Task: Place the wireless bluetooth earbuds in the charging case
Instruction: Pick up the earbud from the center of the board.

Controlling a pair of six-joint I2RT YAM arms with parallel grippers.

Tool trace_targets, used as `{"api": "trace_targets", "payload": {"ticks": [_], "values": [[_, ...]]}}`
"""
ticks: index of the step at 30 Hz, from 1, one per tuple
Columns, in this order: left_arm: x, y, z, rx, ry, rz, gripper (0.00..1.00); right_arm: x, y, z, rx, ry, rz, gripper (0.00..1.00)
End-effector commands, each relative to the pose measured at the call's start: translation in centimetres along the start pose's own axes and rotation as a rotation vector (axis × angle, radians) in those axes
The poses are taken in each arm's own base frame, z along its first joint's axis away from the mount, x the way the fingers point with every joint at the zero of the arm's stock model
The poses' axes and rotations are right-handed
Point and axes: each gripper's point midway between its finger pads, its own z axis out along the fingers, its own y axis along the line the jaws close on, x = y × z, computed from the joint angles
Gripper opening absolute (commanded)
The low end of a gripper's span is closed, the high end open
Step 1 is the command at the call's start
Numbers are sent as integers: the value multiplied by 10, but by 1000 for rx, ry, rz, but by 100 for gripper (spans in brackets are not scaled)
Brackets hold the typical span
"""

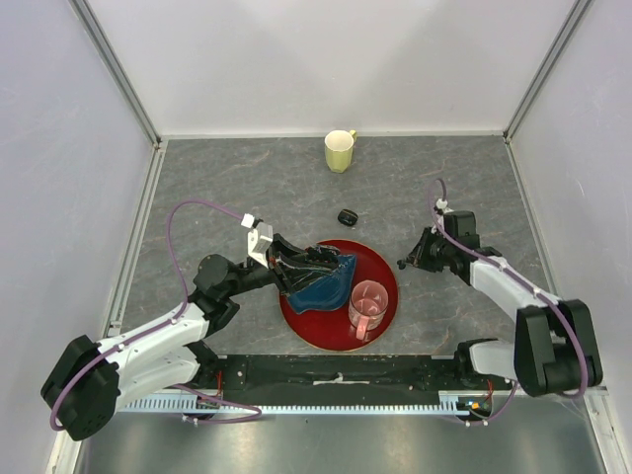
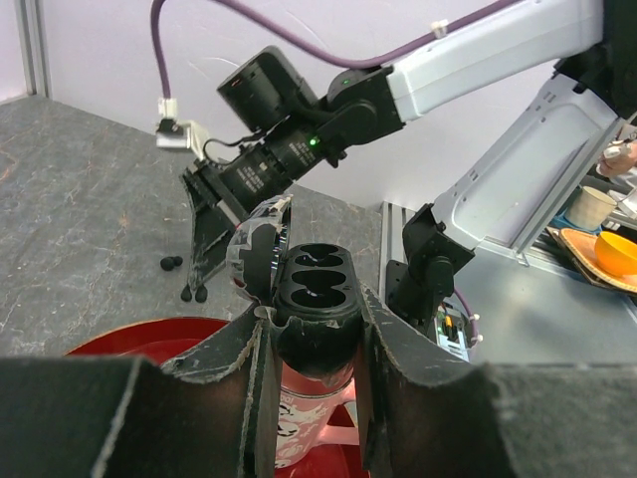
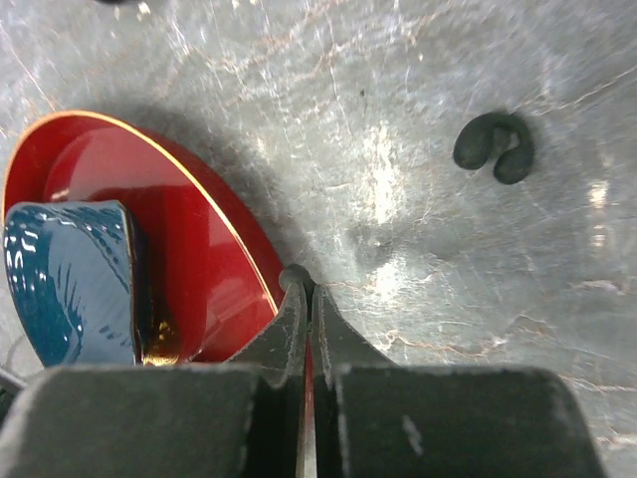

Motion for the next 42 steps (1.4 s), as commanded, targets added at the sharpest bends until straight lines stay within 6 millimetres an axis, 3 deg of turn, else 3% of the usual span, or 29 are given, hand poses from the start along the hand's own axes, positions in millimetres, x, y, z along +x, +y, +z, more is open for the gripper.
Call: {"api": "trace_targets", "payload": {"ticks": [1,5,12,23,42], "values": [[-5,-3,1,4,-15,0,2,-30,-2,-22,79,-149,-32,0],[-5,-3,1,6,-14,-1,2,-37,-29,-34,241,-207,-32,0],[-4,-2,0,0,-11,-4,2,-32,-54,-32,419,-192,-52,0],[-1,-1,0,-3,-2,-7,2,-18,-50,-20,457,-150,-119,0],[0,1,2,-7,2,-24,2,2,-38,-4,392,-57,-162,12]]}}
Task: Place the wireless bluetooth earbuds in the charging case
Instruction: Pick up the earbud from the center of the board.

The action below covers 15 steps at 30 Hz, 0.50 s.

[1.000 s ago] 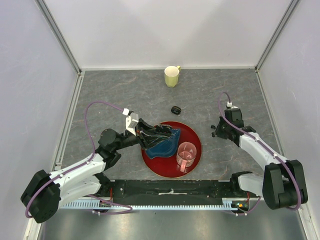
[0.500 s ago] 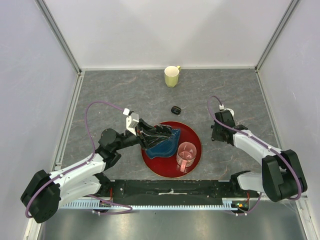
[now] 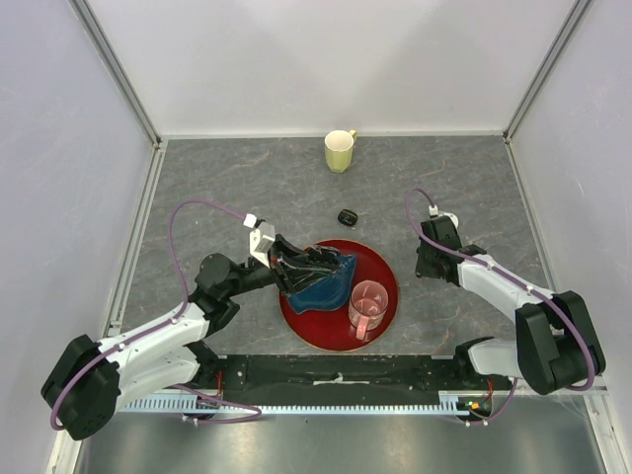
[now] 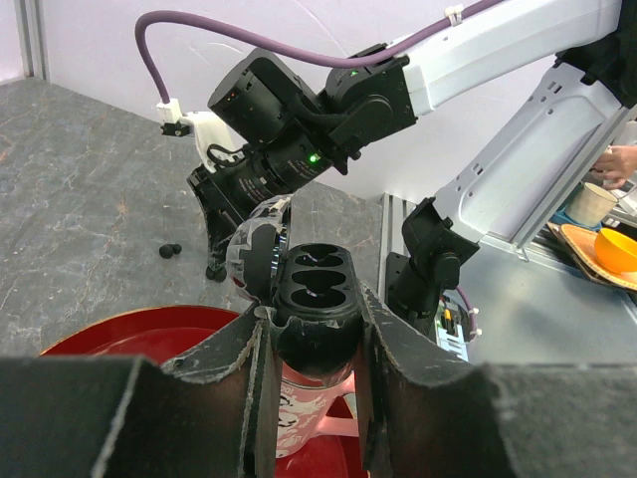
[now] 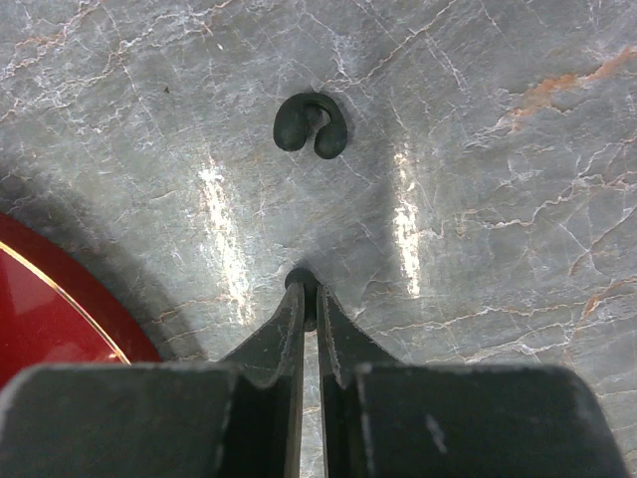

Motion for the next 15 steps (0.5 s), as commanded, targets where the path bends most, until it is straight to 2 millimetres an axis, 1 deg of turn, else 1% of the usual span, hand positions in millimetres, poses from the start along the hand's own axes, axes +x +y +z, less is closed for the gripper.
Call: {"api": "trace_targets", "payload": {"ticks": [1,14,15], "values": [[-6,-2,2,4,-19,-10,2,1,14,1,-53,25,-21,12],[-4,0,4,-2,-9,-26,2,5,14,4,-47,51,-19,13],[-4,0,4,-1,-8,-28,2,6,13,4,-41,52,-20,11]]}}
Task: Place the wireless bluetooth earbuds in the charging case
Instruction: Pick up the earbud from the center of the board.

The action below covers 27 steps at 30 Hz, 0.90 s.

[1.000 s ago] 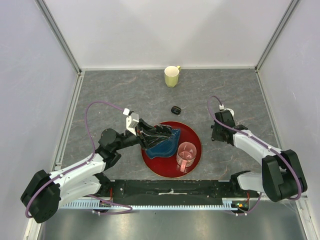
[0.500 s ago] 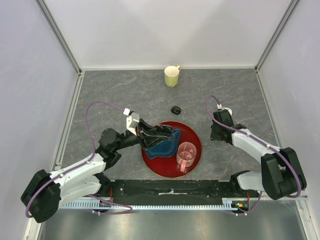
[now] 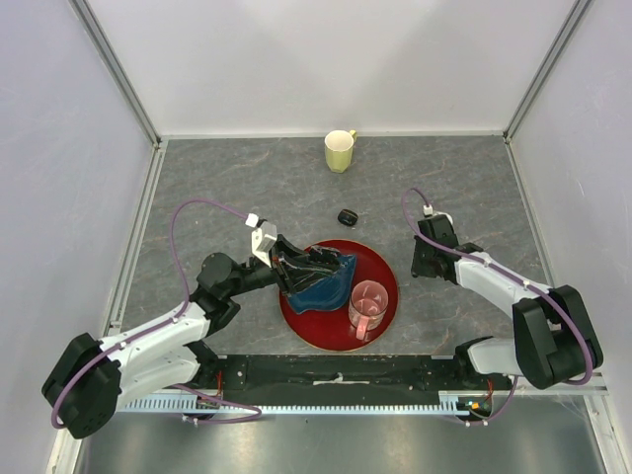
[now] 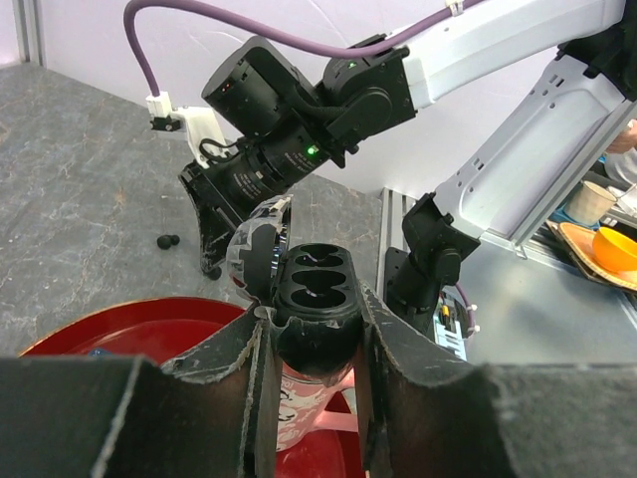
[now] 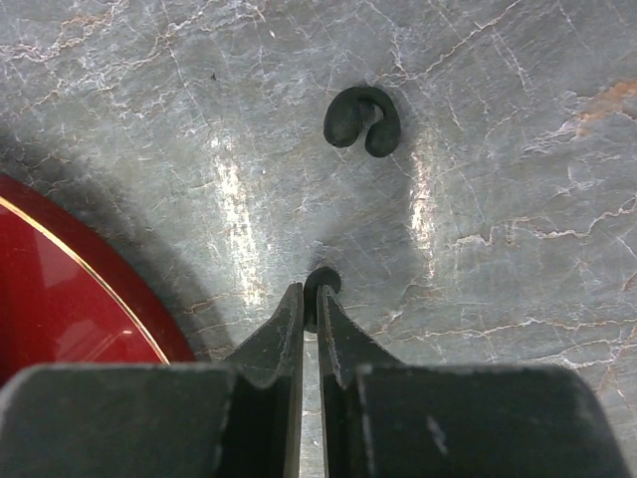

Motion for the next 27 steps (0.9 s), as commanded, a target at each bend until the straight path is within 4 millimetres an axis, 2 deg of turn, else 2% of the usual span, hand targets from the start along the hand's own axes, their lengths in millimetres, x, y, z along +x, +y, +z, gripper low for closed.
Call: {"api": "trace_targets", "payload": {"ticks": [1,9,19,21,24,27], "values": [[-6,-2,4,3,-15,-20,2,3,0,2,12,25,-8,10],[-4,-2,2,4,-10,-18,2,-1,-8,-2,60,11,2,3],[-5,-1,2,-5,-10,-9,2,-11,-11,-13,90,-15,20,1],[-5,-2,2,0,-9,-7,2,-15,-7,-19,75,-7,22,0],[-6,-2,1,-2,-13,5,2,-33,10,-36,-17,-64,17,0],[-8,-4,0,4,-17,15,2,-59,39,-69,-174,-142,-2,1]]}}
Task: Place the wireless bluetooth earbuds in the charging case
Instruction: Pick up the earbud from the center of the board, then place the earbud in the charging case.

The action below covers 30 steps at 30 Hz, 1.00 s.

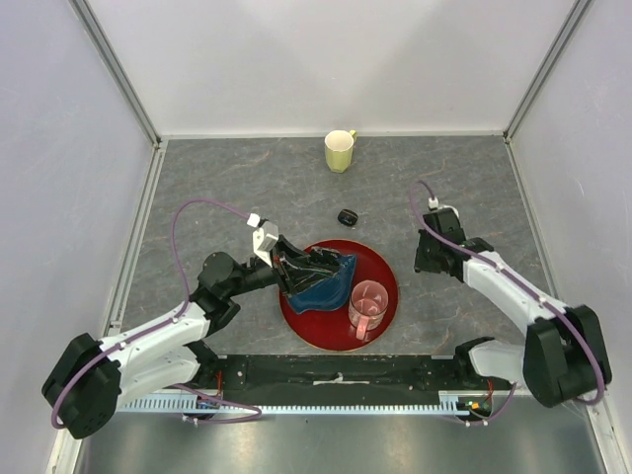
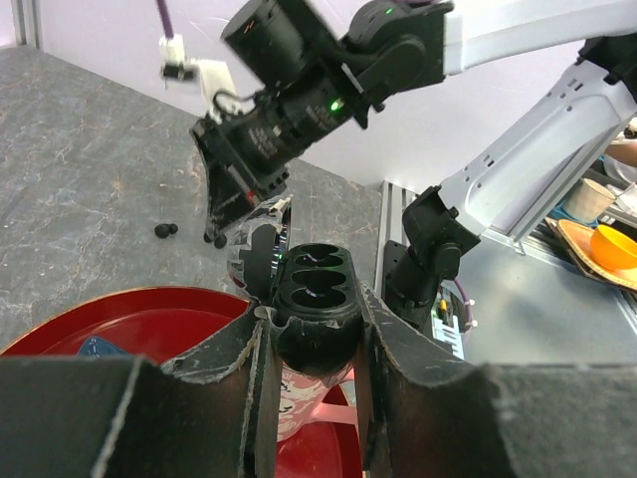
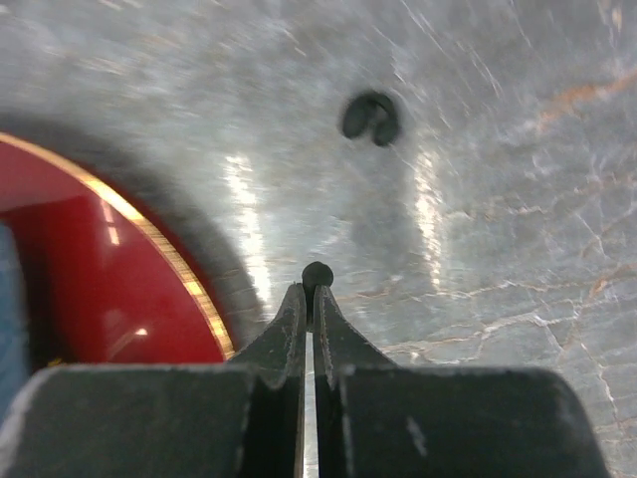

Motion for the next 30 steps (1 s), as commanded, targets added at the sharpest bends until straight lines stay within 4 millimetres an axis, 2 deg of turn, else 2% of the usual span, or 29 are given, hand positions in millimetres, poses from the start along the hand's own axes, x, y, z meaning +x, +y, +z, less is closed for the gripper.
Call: {"api": "trace_targets", "payload": {"ticks": [1,2,8,11,12,17,22,26,30], "values": [[-16,-8,1,21,-45,46,2,-57,46,-57,-237,-165,-14,1],[-17,-8,0,22,-46,50,2,-66,61,-73,-316,-186,-27,1],[-26,-16,0,50,-65,90,2,-108,106,-167,-615,-359,-94,2],[-28,-18,0,59,-69,105,2,-113,127,-214,-785,-403,-156,2],[-28,-18,0,63,-65,106,2,-109,134,-229,-855,-402,-185,2],[-28,-20,0,71,-63,107,2,-104,156,-287,-1086,-425,-275,2],[-30,-22,0,79,-66,113,2,-94,167,-322,-1253,-407,-336,2],[-32,-24,0,89,-69,121,2,-79,173,-359,-1442,-373,-419,3],[-32,-35,0,159,-63,142,2,-67,173,-367,-1514,-323,-476,5]]}}
